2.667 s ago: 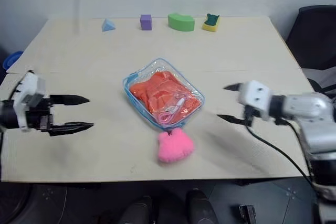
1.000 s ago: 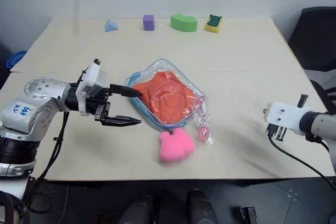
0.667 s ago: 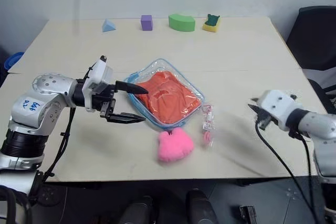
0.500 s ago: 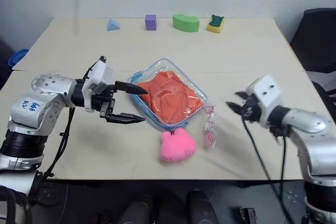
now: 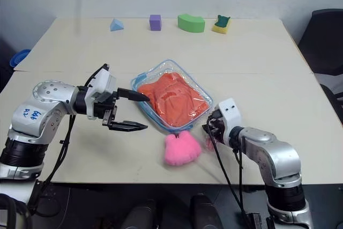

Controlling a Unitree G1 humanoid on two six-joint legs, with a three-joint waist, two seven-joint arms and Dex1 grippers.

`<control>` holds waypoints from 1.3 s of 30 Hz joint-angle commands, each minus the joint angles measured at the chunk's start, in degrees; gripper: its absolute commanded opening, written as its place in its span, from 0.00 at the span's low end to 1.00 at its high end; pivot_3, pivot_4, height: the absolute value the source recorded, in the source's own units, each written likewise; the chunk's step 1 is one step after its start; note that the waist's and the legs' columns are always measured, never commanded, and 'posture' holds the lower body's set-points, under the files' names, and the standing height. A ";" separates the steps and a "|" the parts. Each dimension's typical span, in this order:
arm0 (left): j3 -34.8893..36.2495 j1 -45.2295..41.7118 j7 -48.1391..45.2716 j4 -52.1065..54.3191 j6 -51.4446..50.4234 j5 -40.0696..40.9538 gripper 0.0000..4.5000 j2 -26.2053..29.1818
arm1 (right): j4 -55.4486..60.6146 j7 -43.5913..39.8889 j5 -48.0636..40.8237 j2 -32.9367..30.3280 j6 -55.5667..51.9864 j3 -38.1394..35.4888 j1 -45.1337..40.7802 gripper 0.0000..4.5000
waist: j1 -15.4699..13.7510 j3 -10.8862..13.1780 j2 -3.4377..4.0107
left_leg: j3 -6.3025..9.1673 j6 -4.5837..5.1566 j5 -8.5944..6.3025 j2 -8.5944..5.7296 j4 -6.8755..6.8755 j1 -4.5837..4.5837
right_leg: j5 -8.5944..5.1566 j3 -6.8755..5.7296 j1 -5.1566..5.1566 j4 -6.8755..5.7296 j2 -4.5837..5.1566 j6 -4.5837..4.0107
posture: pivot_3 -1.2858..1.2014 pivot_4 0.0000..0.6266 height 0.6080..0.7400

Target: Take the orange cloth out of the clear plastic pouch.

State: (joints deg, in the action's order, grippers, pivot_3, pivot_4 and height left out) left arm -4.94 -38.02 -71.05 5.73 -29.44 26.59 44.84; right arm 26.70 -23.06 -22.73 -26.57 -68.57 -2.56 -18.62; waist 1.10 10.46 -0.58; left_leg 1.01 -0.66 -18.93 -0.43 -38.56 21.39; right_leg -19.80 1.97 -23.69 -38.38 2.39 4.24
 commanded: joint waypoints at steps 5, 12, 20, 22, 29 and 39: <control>1.56 -0.48 -0.22 1.10 0.97 -0.08 1.00 0.87 | 2.48 -0.19 1.65 -3.59 5.10 2.10 4.23 0.55 | 0.15 -0.02 -0.04 | 0.01 0.04 -0.02 0.00 0.01 0.00 | 0.00 -0.01 0.02 0.05 0.00 0.00 | 0.52 0.24 1.00; 1.15 -1.82 -0.59 -0.37 1.56 -0.45 1.00 0.33 | 3.29 -0.07 2.02 -4.38 7.42 2.33 4.27 0.55 | 0.43 -0.02 -0.04 | 0.01 0.03 -0.02 0.00 0.03 -0.01 | 0.00 -0.01 0.02 0.04 -0.01 0.00 | 0.52 0.24 1.00; 0.81 -1.59 -0.81 -1.06 2.78 -0.72 1.00 -0.13 | 8.75 -0.68 -0.67 -5.79 5.86 -1.07 1.02 0.35 | 0.42 -0.02 -0.04 | 0.01 0.03 -0.01 0.00 0.04 0.00 | 0.00 -0.01 0.01 0.04 -0.01 0.00 | 0.52 0.24 1.00; 0.77 -1.51 -0.93 -1.32 3.16 -0.91 1.00 -0.12 | 10.81 0.33 -3.46 -4.51 2.43 -5.94 -1.91 0.35 | 0.56 -0.02 -0.04 | 0.01 0.03 -0.01 0.00 0.04 0.00 | 0.00 0.00 0.00 0.04 -0.01 0.00 | 0.52 0.24 1.00; 0.82 -1.53 -1.20 -2.10 4.02 -1.36 1.00 -0.29 | 11.83 4.54 -4.18 -4.11 -6.62 -12.97 -3.69 0.43 | 0.30 -0.02 -0.04 | 0.04 0.01 -0.01 0.02 0.18 0.02 | 0.00 -0.04 0.00 0.08 0.00 0.00 | 0.52 0.24 1.00; 0.28 -2.99 -1.51 -2.90 4.00 -1.82 1.00 -0.96 | 7.53 8.63 -4.04 5.47 -9.42 -10.71 0.40 0.76 | 0.64 -0.03 -0.04 | -0.02 0.01 0.01 0.02 0.26 0.01 | 0.00 0.03 -0.08 -0.06 -0.04 0.01 | 0.52 0.24 1.00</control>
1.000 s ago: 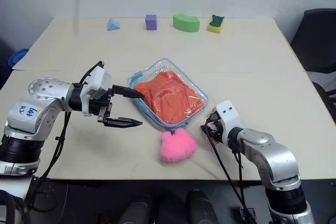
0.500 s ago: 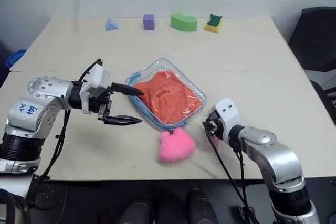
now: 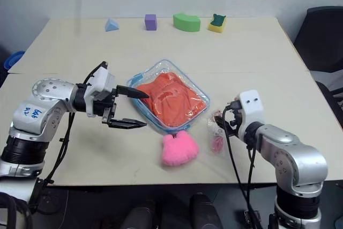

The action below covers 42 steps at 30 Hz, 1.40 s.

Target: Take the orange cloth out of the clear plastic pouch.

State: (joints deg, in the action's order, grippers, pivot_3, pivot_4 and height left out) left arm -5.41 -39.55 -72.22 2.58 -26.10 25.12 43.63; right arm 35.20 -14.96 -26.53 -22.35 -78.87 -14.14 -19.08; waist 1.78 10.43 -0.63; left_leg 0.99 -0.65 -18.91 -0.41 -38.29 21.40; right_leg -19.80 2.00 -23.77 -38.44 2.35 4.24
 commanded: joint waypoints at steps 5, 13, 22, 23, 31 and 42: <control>0.56 -2.27 -0.74 -0.05 0.42 -0.51 1.00 0.22 | -5.65 0.77 2.28 1.62 6.39 4.39 2.95 0.65 | -0.14 -0.01 -0.01 | 0.00 -0.01 0.01 -0.01 0.00 0.01 | 0.00 -0.01 0.02 0.00 0.02 0.00 | 0.52 0.24 1.00; 0.51 -2.75 -1.05 -0.62 0.49 -0.67 1.00 0.12 | -4.95 -0.67 2.22 -1.07 8.97 1.53 3.70 0.07 | -0.09 -0.02 -0.04 | -0.01 -0.01 0.01 -0.01 0.02 -0.05 | 0.00 0.00 0.02 0.05 0.00 0.00 | 0.52 0.24 1.00; -0.40 -3.77 -1.48 -1.88 1.38 -1.13 1.00 -1.42 | -18.39 -2.54 7.63 -15.28 17.85 -5.36 0.27 0.01 | -0.30 -0.02 -0.04 | 0.00 0.03 0.00 -0.04 0.01 -0.02 | 0.00 -0.03 0.06 0.24 0.04 0.00 | 0.52 0.24 1.00; -0.55 -3.94 -1.57 -2.06 1.54 -1.25 1.00 -1.71 | -20.37 -2.79 7.99 -16.15 19.06 -5.44 -0.03 0.01 | -0.28 -0.02 -0.05 | -0.01 0.03 0.00 -0.04 0.01 -0.02 | 0.00 -0.02 0.06 0.23 0.03 0.00 | 0.52 0.24 1.00; -0.33 -5.82 -0.97 -3.79 2.60 -1.55 1.00 -3.49 | -26.57 -7.47 6.75 -20.36 23.34 -6.95 -3.37 0.61 | -0.05 -0.02 -0.03 | -0.12 0.02 0.02 -0.01 0.03 -0.03 | 0.00 0.07 0.01 -0.04 -0.03 0.00 | 0.52 0.24 1.00; -4.11 -16.00 0.54 -35.50 33.92 -20.57 1.00 2.81 | -15.56 -43.02 -6.85 -39.03 32.42 -2.17 -6.70 0.97 | 0.00 -0.02 -0.03 | -0.12 0.06 0.01 0.03 0.10 -0.11 | 0.00 0.01 0.03 0.26 -0.13 0.01 | 0.52 0.24 1.00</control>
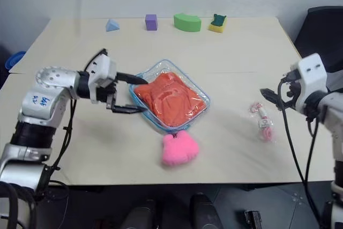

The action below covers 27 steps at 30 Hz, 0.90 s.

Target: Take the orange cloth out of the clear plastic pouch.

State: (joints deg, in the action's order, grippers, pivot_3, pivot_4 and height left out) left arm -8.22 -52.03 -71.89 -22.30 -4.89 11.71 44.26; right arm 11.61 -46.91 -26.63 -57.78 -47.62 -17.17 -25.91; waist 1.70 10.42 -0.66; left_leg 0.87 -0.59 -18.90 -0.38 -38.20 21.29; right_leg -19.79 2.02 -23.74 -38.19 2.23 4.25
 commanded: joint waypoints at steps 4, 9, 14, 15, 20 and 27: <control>-4.49 -10.09 0.73 -26.88 27.06 -14.29 1.00 1.13 | 15.85 -17.14 -14.38 -4.87 -0.47 2.56 0.50 0.97 | -0.33 0.00 -0.01 | 0.07 0.00 0.00 0.06 0.03 0.03 | 0.00 -0.11 0.05 0.19 -0.03 0.00 | 0.52 0.24 1.00; -7.46 -14.47 4.81 -39.42 38.52 -21.19 1.00 -1.83 | 19.29 -14.86 -17.09 -3.17 -1.18 5.23 -1.02 0.97 | -0.94 0.07 -0.12 | 0.06 0.23 -0.13 -0.10 -0.39 0.31 | 0.13 -0.09 0.04 0.30 0.22 0.24 | 0.52 0.24 1.00; -8.53 -16.78 11.93 -45.33 43.16 -25.79 1.00 -4.94 | 20.91 -14.42 -17.48 -3.44 -0.56 5.44 1.05 0.97 | -2.05 0.06 -0.14 | 0.11 0.33 -0.21 -0.11 -1.03 1.10 | 0.26 -0.10 -0.52 0.19 0.29 0.47 | 0.52 0.24 1.00; -8.90 -17.15 13.53 -46.11 43.71 -26.85 1.00 -5.27 | 21.10 -14.52 -17.47 -3.62 -0.36 5.22 1.56 0.97 | -2.16 0.05 -0.14 | 0.10 0.31 -0.20 -0.15 -1.04 1.22 | 0.26 -0.09 -0.64 0.14 0.31 0.48 | 0.52 0.24 1.00; -10.91 -18.39 21.70 -49.49 43.78 -32.17 1.00 -7.14 | 21.68 -13.83 -17.39 -3.71 0.01 4.04 3.26 0.97 | -2.62 0.05 -0.15 | 0.03 0.29 -0.18 -0.19 -1.05 1.36 | 0.27 -0.05 -0.85 0.05 0.30 0.49 | 0.52 0.24 1.00; -10.36 -19.05 25.37 -51.29 42.54 -33.61 0.65 -8.73 | 23.45 -12.68 -17.96 -3.51 -0.08 3.58 5.15 0.98 | -2.84 0.07 -0.18 | -0.01 0.28 -0.17 -0.20 -1.08 1.35 | 0.27 -0.03 -0.89 -0.33 0.29 0.49 | 0.52 0.24 1.00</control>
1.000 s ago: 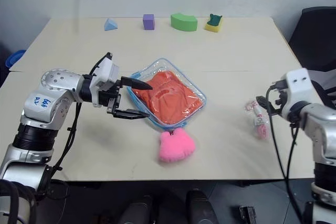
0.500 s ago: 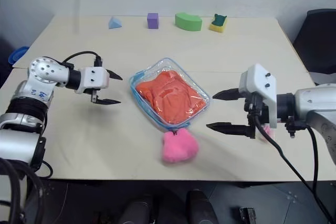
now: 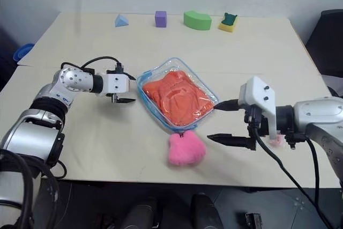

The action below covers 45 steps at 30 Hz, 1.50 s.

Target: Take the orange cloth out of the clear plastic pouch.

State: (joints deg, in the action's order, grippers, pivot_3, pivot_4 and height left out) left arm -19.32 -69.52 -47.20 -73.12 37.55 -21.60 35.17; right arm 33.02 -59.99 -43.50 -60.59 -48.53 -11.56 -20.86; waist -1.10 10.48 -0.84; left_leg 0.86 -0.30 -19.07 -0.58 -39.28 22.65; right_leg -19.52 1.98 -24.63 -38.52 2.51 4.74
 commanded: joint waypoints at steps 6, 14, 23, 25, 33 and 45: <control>2.26 -0.90 -1.09 -0.33 -0.44 1.25 0.23 0.04 | 2.11 0.92 -1.48 -0.64 0.95 -1.49 0.09 0.98 | -0.23 0.00 0.00 | 0.01 0.00 0.00 -0.02 -0.03 0.00 | 0.00 -0.02 0.01 -0.01 0.00 0.00 | 0.52 0.24 1.00; 3.78 2.59 -3.51 1.89 1.44 2.17 0.01 1.11 | 0.86 1.13 -0.46 0.05 2.12 0.61 -1.08 0.98 | -0.16 0.00 -0.01 | 0.00 0.00 0.00 -0.03 -0.06 -0.01 | 0.00 -0.02 0.01 -0.06 0.01 0.00 | 0.52 0.24 1.00; 8.57 0.77 -10.08 2.80 1.25 6.81 0.48 4.35 | -0.48 1.37 0.47 0.28 3.42 2.35 -2.15 0.98 | -0.19 0.01 -0.02 | 0.03 0.01 -0.01 -0.03 -0.27 0.05 | 0.00 -0.06 0.01 -0.14 0.01 0.00 | 0.52 0.24 1.00; 9.07 -0.33 -10.32 2.84 1.46 6.95 0.62 4.43 | -0.16 1.51 0.43 0.27 3.38 2.09 -1.68 0.98 | -0.21 0.01 -0.02 | 0.05 0.01 -0.01 -0.03 -0.30 0.07 | 0.00 -0.08 0.01 -0.14 0.01 0.00 | 0.52 0.24 1.00; 4.35 -3.81 -3.95 0.97 2.39 0.55 0.75 0.25 | 1.88 3.91 -0.44 0.51 2.53 0.43 0.42 0.98 | -0.36 0.00 -0.04 | 0.11 0.08 -0.04 -0.09 -0.52 0.21 | 0.04 -0.12 0.01 -0.18 0.05 0.07 | 0.52 0.24 1.00; -2.02 -5.50 12.53 -3.07 -3.52 -8.47 0.61 -5.37 | 4.97 7.99 -2.60 0.07 1.11 -3.31 3.99 0.98 | -0.29 0.00 -0.07 | 0.09 0.08 -0.05 -0.10 -0.64 0.34 | 0.04 -0.08 -0.12 -0.34 0.04 0.08 | 0.52 0.24 1.00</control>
State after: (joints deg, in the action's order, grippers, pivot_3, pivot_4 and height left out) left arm -21.61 -73.86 -35.69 -75.88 34.39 -29.90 29.58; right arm 36.08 -52.40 -45.00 -60.25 -47.57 -12.23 -16.92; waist -1.40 10.48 -0.91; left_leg 0.95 -0.22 -19.12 -0.68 -39.93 22.99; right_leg -19.48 1.90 -24.75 -38.86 2.55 4.82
